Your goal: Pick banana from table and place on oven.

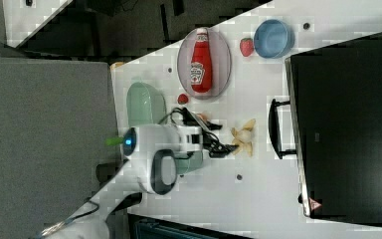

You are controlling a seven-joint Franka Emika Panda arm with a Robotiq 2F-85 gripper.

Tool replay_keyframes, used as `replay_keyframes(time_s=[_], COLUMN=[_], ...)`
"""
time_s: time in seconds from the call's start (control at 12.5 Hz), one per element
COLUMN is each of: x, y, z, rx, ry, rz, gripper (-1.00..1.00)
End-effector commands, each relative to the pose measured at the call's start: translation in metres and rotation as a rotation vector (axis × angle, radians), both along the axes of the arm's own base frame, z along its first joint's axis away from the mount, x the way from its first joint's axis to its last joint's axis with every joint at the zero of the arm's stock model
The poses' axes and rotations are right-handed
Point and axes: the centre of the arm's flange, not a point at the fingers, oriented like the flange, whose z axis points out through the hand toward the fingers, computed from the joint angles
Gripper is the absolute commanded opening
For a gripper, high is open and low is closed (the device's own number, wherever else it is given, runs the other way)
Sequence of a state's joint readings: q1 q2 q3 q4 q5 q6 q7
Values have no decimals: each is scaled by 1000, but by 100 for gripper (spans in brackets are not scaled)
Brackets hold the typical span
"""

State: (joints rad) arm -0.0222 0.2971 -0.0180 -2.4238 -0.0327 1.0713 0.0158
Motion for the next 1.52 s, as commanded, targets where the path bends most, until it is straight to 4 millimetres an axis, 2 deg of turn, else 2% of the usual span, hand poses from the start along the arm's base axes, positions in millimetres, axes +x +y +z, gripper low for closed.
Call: replay_keyframes(time_s=[0.08,0.16,0.24,0.56,0.72,0.88,0.96,1.04,1.2,1.52], x=[-3,-4,-4,-3,-1,4,8,13,21,17], y=[2,3,3,5,5,5,5,5,5,4], z=[-11,-16,-20,-22,-21,-11,1,20,74,206], rx=[-5,-5,-5,-4,-3,-3,-3,-3,-4,-8], ry=[3,3,0,-18,-27,-55,-78,-113,-177,-184], rz=[-34,-33,-33,-29,-28,-29,-28,-28,-29,-35], gripper=[100,100,92,-6,-47,-47,-47,-47,-47,-47])
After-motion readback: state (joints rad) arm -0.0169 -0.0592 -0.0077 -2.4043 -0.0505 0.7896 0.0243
